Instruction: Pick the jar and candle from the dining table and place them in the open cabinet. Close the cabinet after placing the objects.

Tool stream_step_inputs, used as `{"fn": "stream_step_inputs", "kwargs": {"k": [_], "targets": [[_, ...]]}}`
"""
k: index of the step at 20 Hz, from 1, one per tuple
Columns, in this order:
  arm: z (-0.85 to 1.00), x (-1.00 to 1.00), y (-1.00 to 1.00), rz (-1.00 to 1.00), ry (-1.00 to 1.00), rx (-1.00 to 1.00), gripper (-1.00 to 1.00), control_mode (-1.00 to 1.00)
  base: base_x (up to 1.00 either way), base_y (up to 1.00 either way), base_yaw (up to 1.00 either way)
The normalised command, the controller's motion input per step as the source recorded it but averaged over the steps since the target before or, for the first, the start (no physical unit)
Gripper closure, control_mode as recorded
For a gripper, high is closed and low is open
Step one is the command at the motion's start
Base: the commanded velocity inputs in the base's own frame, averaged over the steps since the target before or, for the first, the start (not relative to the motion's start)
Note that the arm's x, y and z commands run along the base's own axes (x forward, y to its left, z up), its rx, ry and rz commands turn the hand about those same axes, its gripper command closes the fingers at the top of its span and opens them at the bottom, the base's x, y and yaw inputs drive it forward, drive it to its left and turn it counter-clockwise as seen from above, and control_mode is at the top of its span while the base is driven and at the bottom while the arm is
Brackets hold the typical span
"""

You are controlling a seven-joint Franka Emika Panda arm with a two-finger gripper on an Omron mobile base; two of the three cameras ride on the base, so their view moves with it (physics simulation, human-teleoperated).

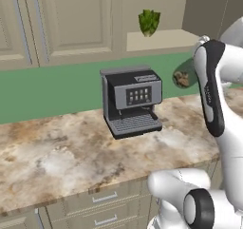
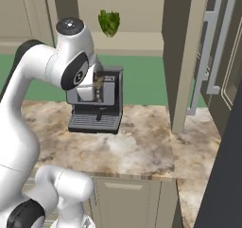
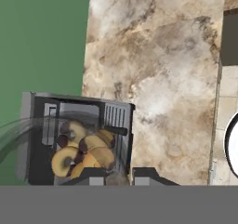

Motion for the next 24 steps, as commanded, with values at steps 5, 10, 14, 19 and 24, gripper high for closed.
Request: {"fn": "stream_step_inputs", "kwargs": {"k": [5,10,14,19,24], "targets": [[0.77,0.21,-0.17,-0.01,-0.03,0.00,1.00,-1.00,0.00,0.00,0.00],[0.23,0.16,-0.38,0.00,-0.15,0.00,1.00,-1.00,0.00,0.00,0.00],[0.00,0.01,-0.44,0.00,-0.29,0.01,1.00,-1.00,0.00,0.00,0.00],[0.00,0.36,-0.14,0.00,-0.17,0.02,1.00,-1.00,0.00,0.00,0.00],[0.00,0.67,-0.05,0.02,0.02,0.02,1.00,-1.00,0.00,0.00,0.00]]}}
